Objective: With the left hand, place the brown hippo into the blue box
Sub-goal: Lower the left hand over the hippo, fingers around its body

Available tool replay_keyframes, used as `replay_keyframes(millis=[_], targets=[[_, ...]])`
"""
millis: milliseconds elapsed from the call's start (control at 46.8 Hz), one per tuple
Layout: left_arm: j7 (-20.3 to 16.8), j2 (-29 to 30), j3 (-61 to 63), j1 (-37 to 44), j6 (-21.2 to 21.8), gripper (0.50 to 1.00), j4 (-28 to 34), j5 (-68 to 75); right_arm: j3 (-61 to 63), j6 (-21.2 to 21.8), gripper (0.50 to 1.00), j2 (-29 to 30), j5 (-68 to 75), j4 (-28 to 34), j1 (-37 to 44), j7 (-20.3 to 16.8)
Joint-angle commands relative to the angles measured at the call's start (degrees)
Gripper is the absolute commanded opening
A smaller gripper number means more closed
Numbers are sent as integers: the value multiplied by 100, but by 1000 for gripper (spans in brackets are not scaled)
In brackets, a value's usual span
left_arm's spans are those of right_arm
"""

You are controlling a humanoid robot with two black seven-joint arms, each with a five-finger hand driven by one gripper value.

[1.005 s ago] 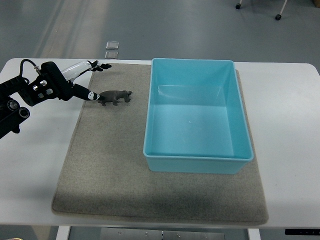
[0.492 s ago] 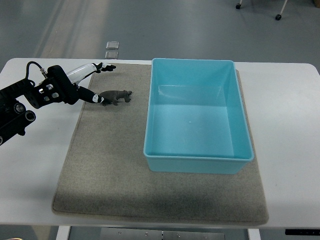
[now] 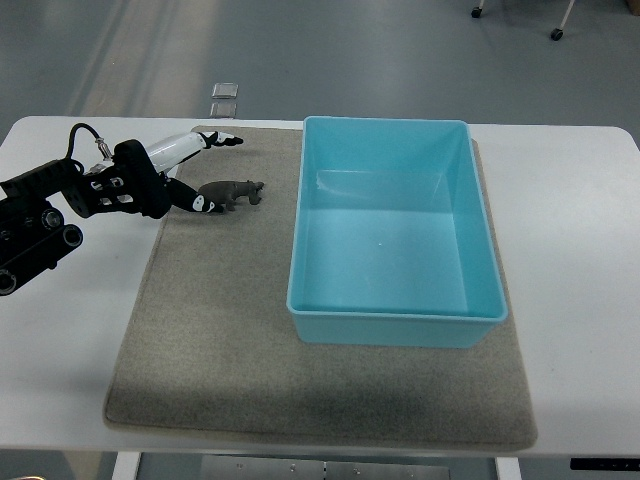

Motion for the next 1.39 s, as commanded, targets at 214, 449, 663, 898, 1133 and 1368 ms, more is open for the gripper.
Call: replay_keyframes(millis=[214, 449, 663, 898, 1133, 1368], targets=[[0, 0, 9, -70, 66, 926, 88, 219, -2, 0, 936, 0, 0, 0, 0, 0], [-9, 0, 9, -70, 110, 919, 140, 352, -2, 0, 936, 0, 0, 0, 0, 0], [-9, 0, 9, -70, 118, 902, 175, 360, 7, 0, 936, 0, 0, 0, 0, 0], [0, -149, 88, -70, 215, 900, 245, 360, -2, 0, 936, 0, 0, 0, 0, 0], [0, -202, 97, -70, 233, 889, 272, 360, -2, 0, 936, 0, 0, 0, 0, 0], [9, -211, 141, -70, 233, 829, 281, 360, -2, 0, 936, 0, 0, 0, 0, 0]])
